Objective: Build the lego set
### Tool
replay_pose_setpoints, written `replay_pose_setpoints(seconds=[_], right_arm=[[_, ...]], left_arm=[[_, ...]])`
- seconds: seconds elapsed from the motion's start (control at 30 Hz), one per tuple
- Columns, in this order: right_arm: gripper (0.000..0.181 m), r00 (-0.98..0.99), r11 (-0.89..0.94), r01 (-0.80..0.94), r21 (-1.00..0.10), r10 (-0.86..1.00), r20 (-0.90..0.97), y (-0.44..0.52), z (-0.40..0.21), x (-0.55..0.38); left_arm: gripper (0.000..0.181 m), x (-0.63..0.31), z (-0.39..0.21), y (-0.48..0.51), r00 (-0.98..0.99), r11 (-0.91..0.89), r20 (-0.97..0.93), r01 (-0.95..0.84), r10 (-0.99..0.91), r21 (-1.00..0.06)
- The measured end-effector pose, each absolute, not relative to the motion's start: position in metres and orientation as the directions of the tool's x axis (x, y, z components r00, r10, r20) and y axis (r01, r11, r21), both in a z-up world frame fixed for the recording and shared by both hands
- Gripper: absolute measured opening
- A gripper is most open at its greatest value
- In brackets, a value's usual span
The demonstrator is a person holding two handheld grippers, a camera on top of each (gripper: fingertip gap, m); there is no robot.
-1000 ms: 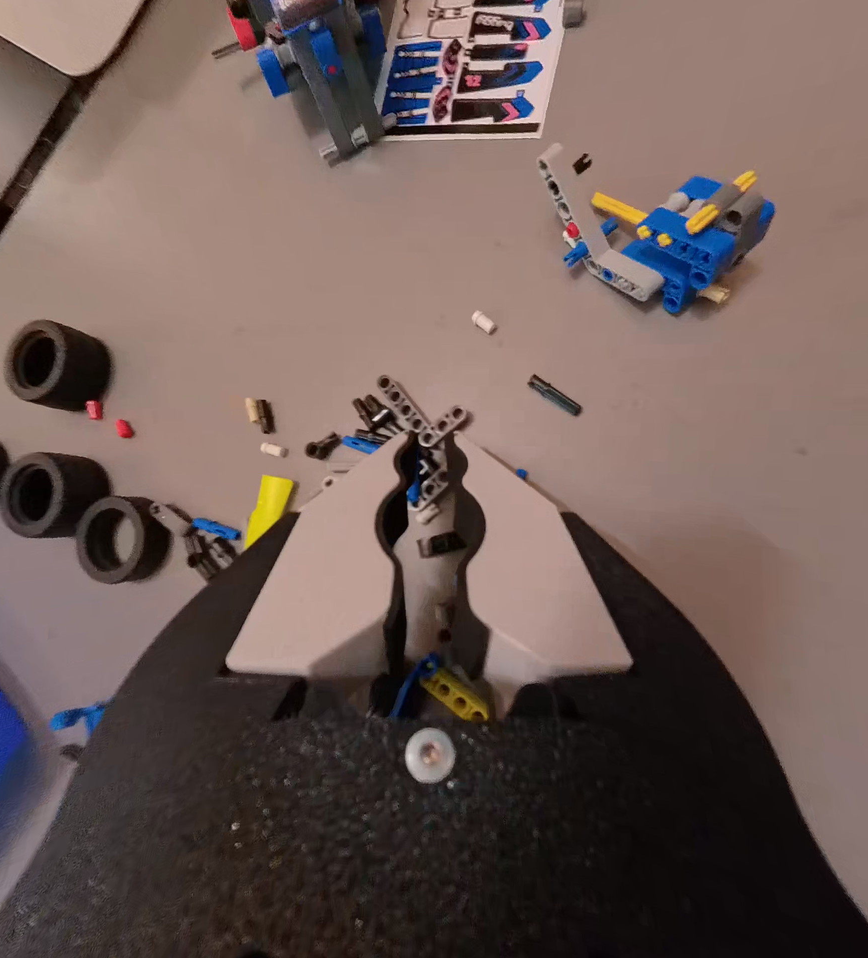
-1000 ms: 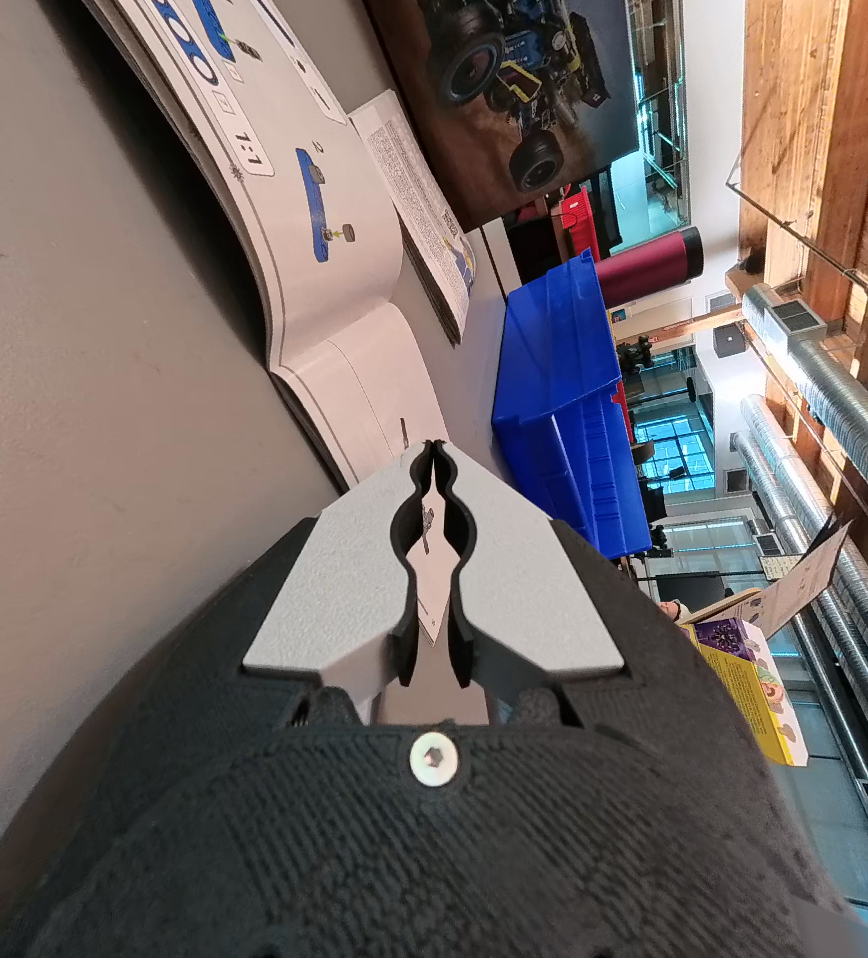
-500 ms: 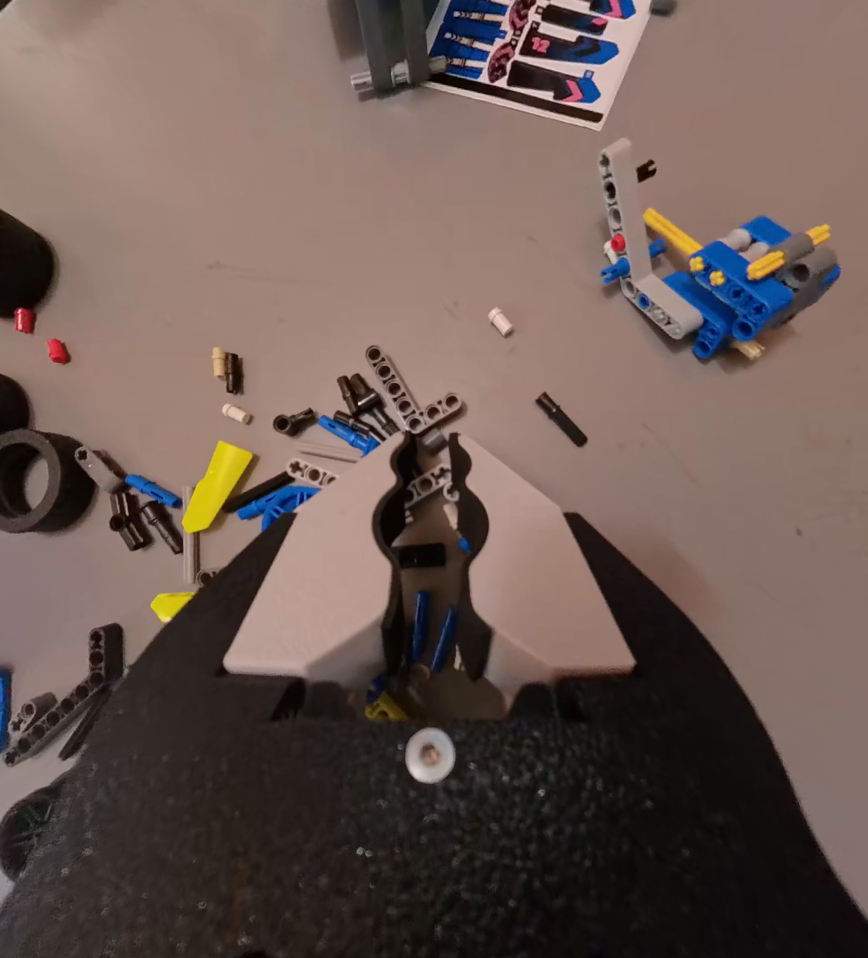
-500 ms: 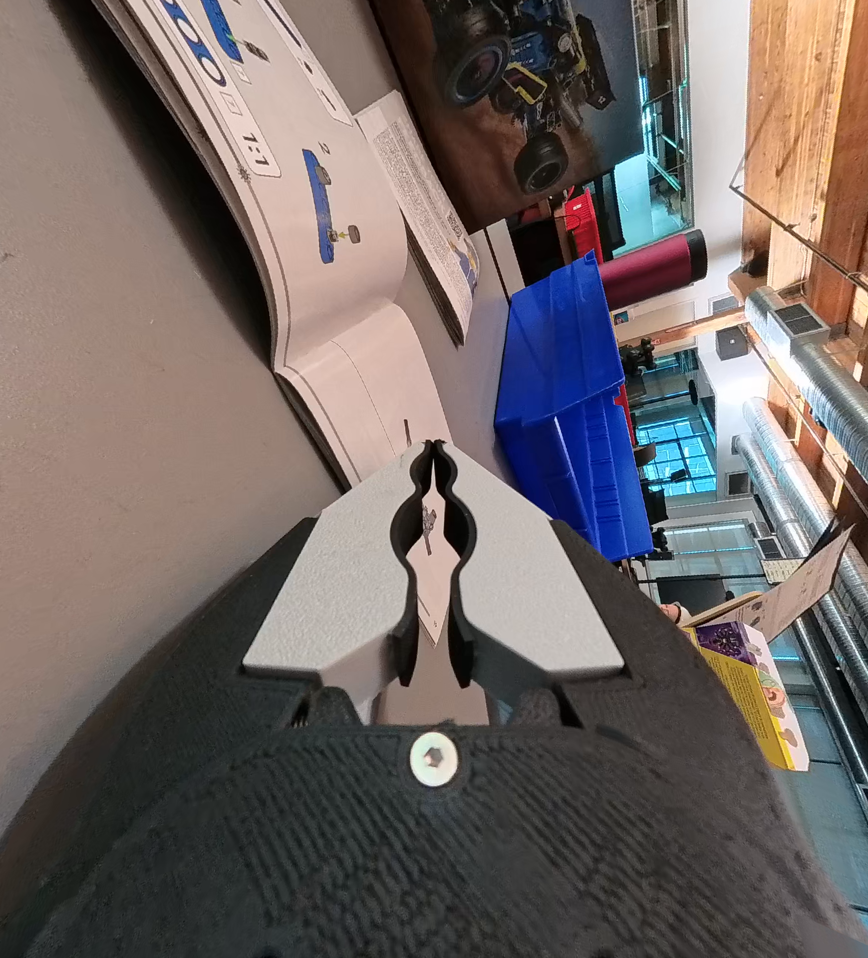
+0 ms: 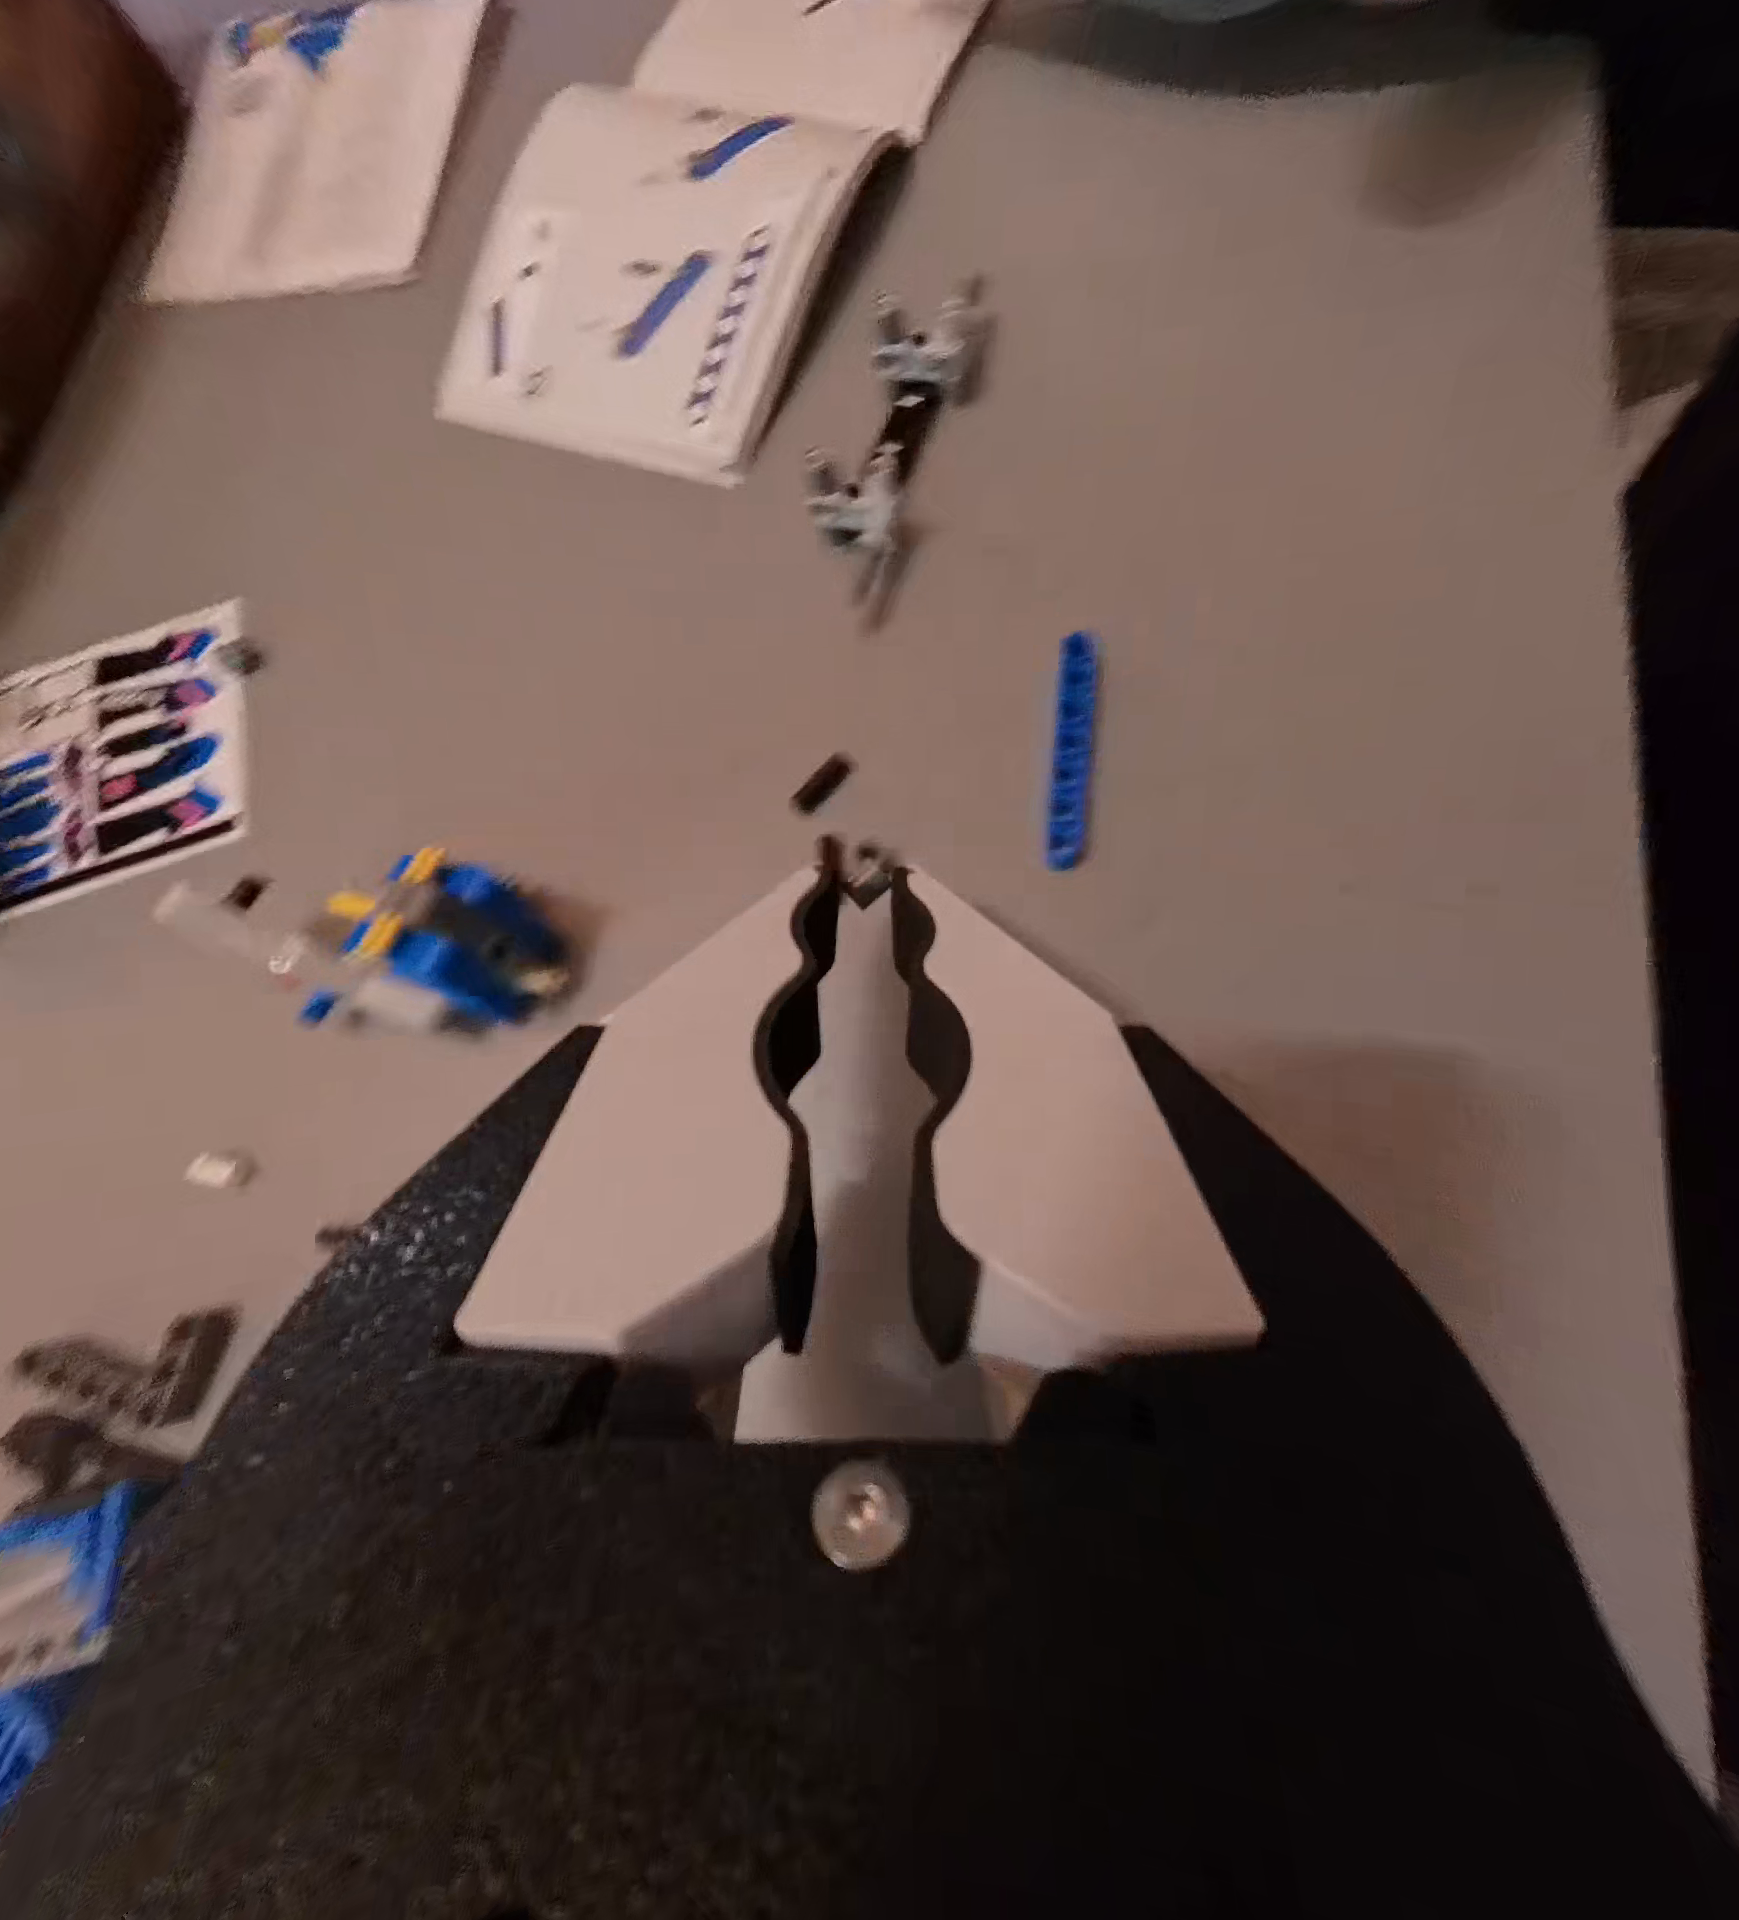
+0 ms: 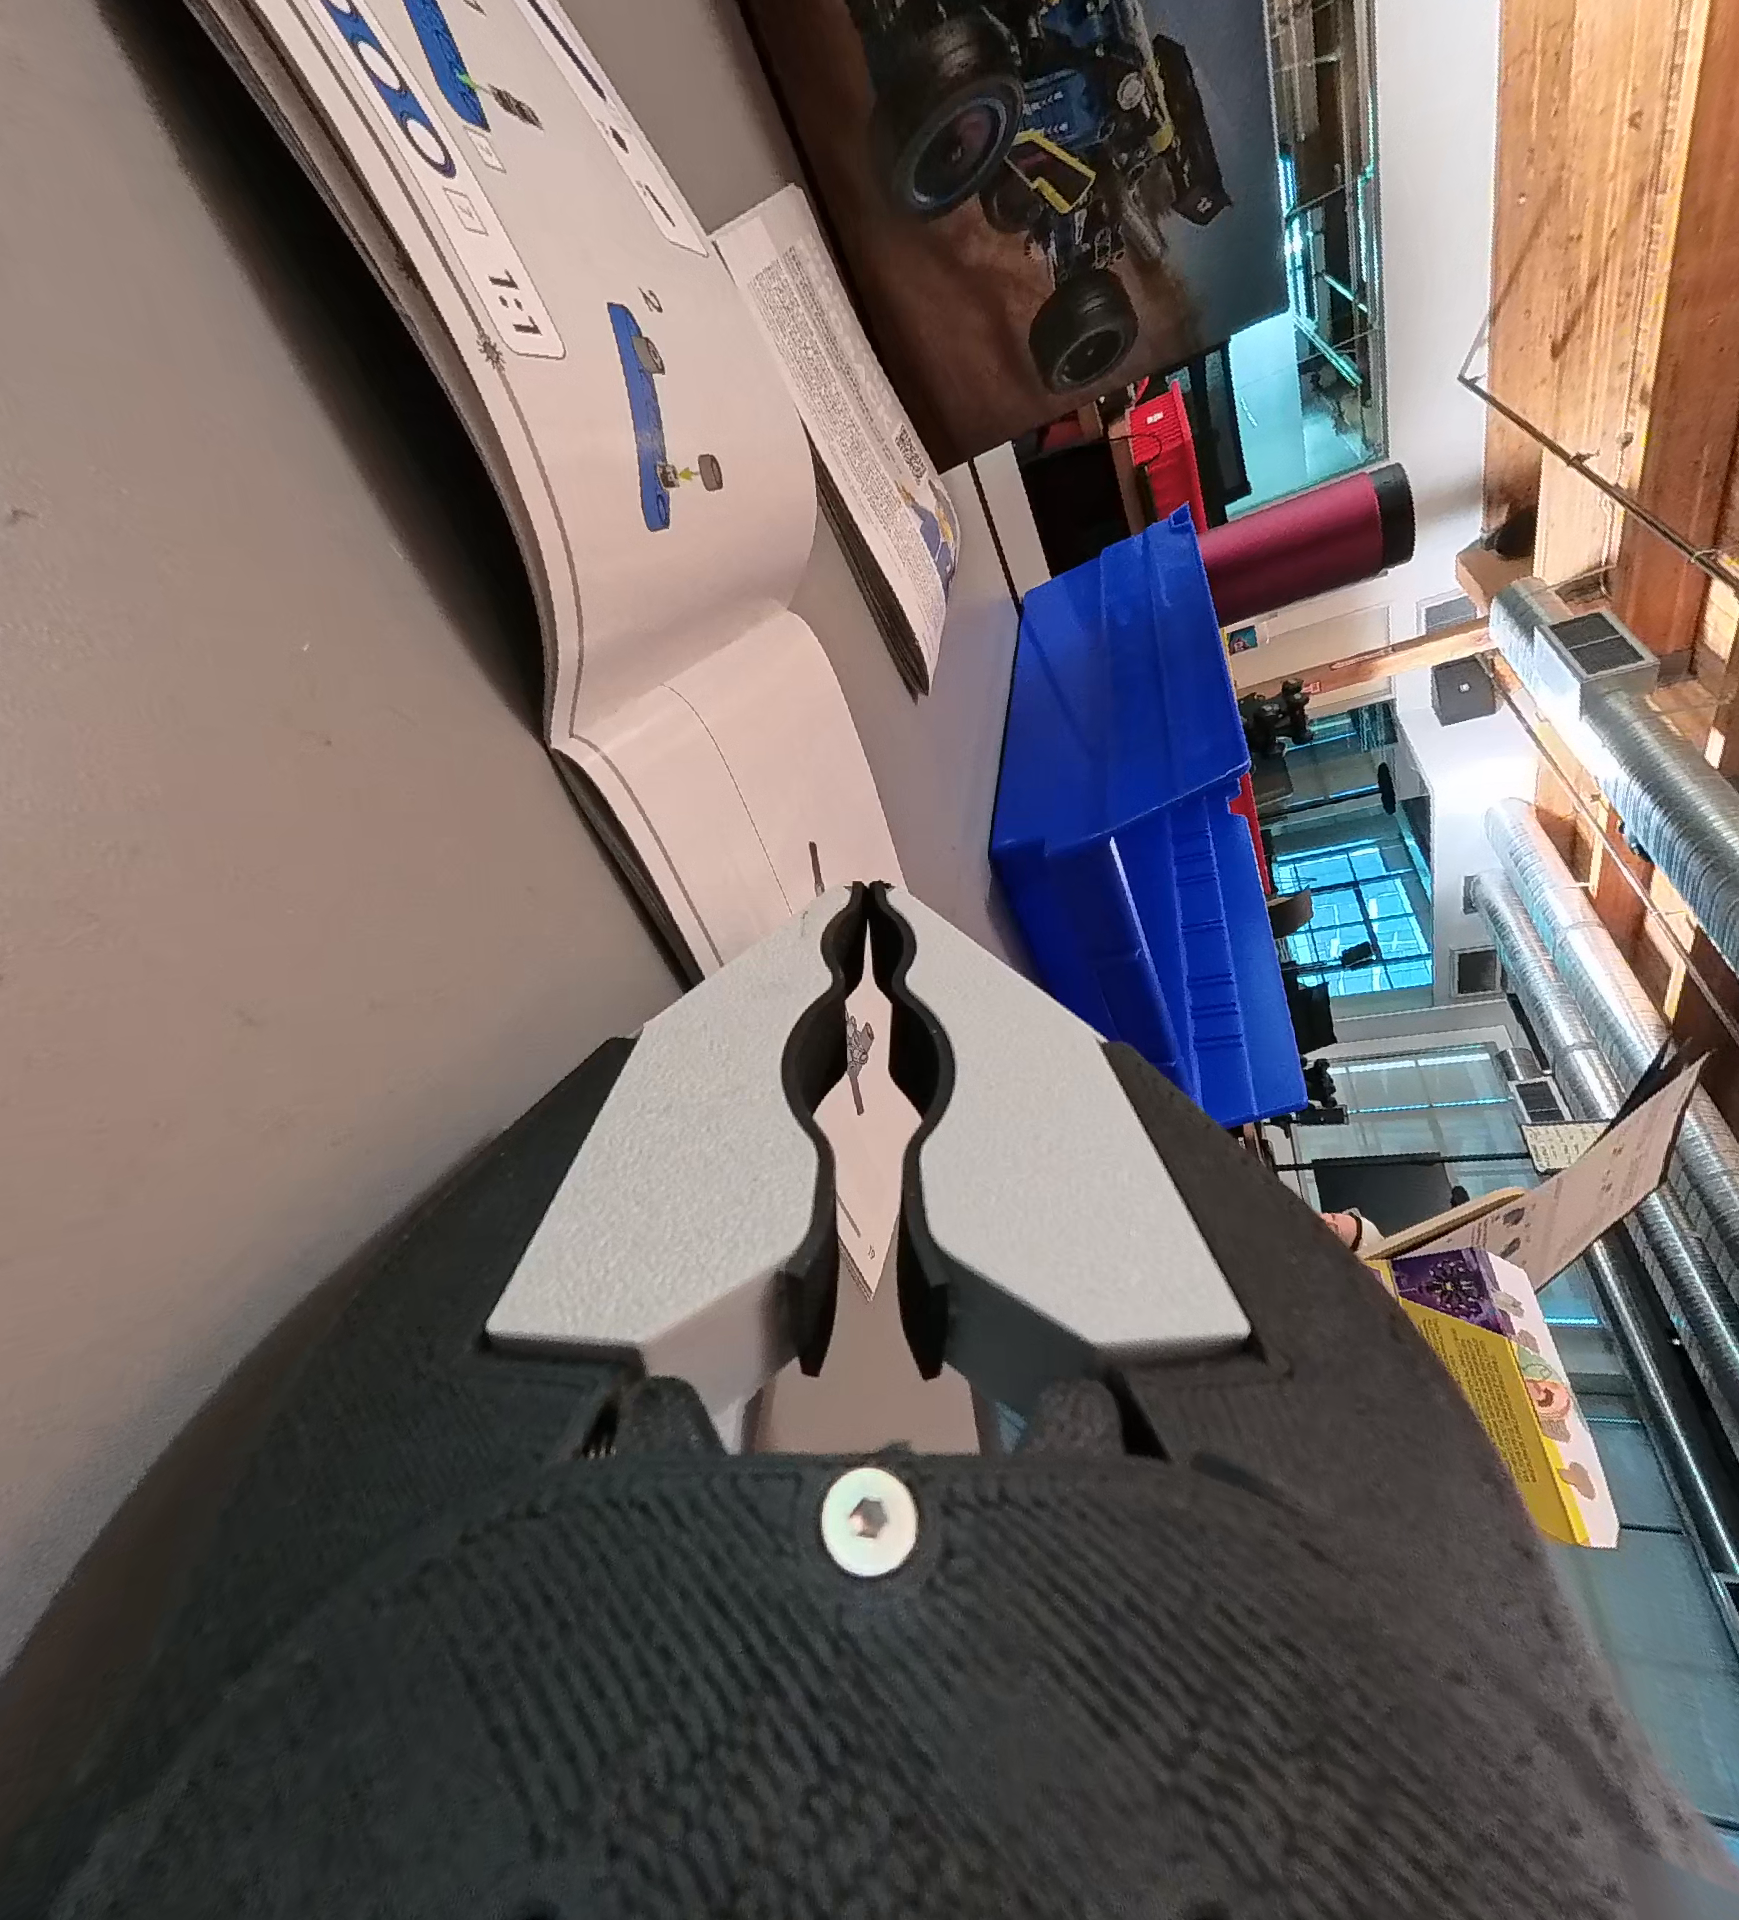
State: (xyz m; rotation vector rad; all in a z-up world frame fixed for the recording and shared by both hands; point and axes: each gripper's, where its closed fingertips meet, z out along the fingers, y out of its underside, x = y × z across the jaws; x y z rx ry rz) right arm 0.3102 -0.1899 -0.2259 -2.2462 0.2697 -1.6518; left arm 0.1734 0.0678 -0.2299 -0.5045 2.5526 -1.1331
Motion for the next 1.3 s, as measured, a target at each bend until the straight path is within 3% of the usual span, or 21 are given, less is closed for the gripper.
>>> replay_pose_setpoints(seconds=[0.2, 0.6, 0.8, 1.3], right_arm=[[0.0, 0.304, -0.925, 0.049, -0.378, -0.346, 0.887, -0.19, -0.225, 0.31], [0.0, 0.302, -0.923, 0.056, -0.38, -0.347, 0.888, -0.189, -0.225, 0.309], [0.0, 0.297, -0.923, 0.056, -0.382, -0.35, 0.889, -0.189, -0.224, 0.31], [0.0, 0.296, -0.924, 0.058, -0.378, -0.346, 0.89, -0.189, -0.224, 0.31]], left_arm=[[0.007, 0.17, -0.249, 0.053, -0.905, 0.689, -0.161, -0.173, -0.392, -0.704], [0.01, 0.172, -0.246, 0.058, -0.893, 0.672, -0.169, -0.177, -0.416, -0.719], [0.01, 0.195, -0.238, 0.09, -0.821, 0.62, -0.164, -0.264, -0.546, -0.739], [0.01, 0.189, -0.253, 0.071, -0.887, 0.664, -0.101, -0.257, -0.451, -0.702]])
